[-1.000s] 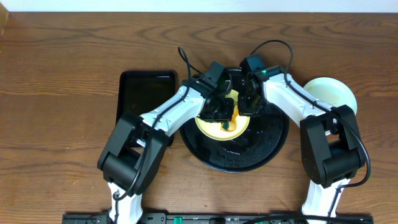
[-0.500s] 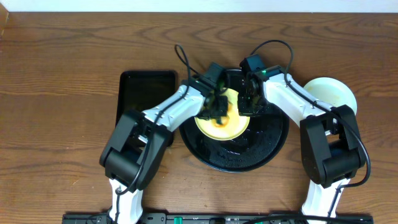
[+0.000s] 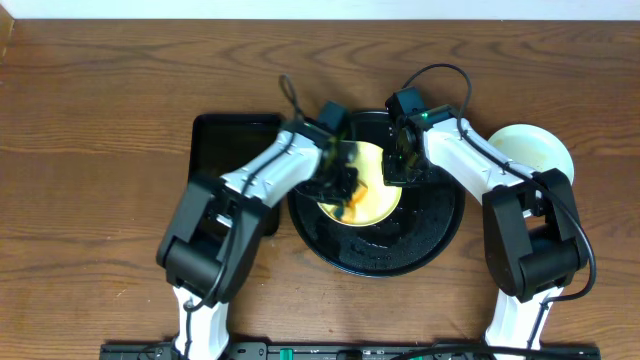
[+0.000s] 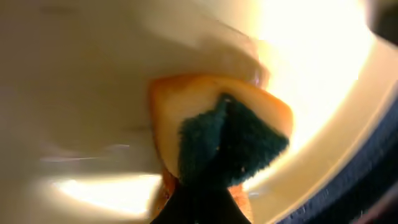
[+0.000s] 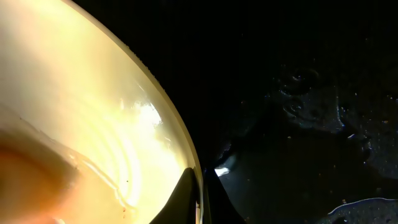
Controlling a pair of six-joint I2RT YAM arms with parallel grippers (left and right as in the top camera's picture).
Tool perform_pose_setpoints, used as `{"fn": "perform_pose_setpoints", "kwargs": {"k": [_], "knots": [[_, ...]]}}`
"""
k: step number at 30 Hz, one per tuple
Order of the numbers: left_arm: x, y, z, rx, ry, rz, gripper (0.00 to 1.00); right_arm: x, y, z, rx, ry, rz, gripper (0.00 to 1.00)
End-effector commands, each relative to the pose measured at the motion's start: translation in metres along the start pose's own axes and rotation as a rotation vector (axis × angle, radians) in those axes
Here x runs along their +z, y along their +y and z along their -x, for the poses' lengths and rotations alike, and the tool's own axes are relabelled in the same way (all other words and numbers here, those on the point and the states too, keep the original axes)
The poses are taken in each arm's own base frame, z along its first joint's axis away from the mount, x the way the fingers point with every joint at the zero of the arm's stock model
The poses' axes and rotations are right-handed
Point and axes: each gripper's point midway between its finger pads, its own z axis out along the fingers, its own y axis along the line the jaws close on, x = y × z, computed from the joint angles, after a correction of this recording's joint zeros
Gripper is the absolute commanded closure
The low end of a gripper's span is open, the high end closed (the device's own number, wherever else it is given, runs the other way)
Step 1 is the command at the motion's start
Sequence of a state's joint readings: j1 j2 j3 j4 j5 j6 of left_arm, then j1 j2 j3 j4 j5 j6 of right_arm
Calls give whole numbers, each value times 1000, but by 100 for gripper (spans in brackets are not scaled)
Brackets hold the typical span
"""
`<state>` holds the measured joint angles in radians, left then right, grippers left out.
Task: Clean dirty plates on tray and stack at the side
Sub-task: 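Bring the sponge onto the yellow plate and scrub it, then move the sponge back left over the rectangular black tray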
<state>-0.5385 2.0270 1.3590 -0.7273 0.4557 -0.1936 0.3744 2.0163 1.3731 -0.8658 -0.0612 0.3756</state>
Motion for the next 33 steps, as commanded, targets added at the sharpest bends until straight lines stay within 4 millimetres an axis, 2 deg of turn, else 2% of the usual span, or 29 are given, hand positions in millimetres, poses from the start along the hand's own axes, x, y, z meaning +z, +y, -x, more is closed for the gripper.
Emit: {"fn": "perform_pose_setpoints", "kwargs": {"k": [1, 3, 7, 10, 14, 16, 17, 21, 24, 28, 29, 33], "knots": [[14, -9, -10, 133, 37, -4, 93, 3, -3, -5, 11, 11, -17, 99], [13, 4, 3, 114, -17, 71, 93, 3, -4, -6, 11, 14, -18, 99], [-3, 46, 35, -44, -152, 233, 93, 3, -4, -7, 11, 18, -19, 99], [-20, 69, 53, -118, -218, 248, 92, 3, -4, -7, 11, 20, -20, 99], [-42, 93, 64, -189, -252, 247, 92, 3, -4, -8, 11, 22, -21, 99], [-56, 95, 65, -202, -264, 236, 93, 3, -5, -8, 11, 22, -21, 99], [-65, 89, 64, -180, -270, 207, 93, 3, -5, -8, 11, 22, -21, 99], [-100, 48, 57, -47, -299, 67, 93, 3, -4, -6, 12, 16, -19, 99], [-132, 34, 49, -13, -356, 64, 92, 3, -3, -4, 11, 7, -16, 99], [-169, 42, 43, -23, -442, 150, 93, 3, -3, -3, 11, 4, -14, 99], [-179, 48, 42, -35, -466, 187, 93, 3, -3, -3, 11, 4, -14, 99], [-199, 76, 36, -107, -501, 295, 93, 3, -3, -3, 11, 4, -14, 95]]}}
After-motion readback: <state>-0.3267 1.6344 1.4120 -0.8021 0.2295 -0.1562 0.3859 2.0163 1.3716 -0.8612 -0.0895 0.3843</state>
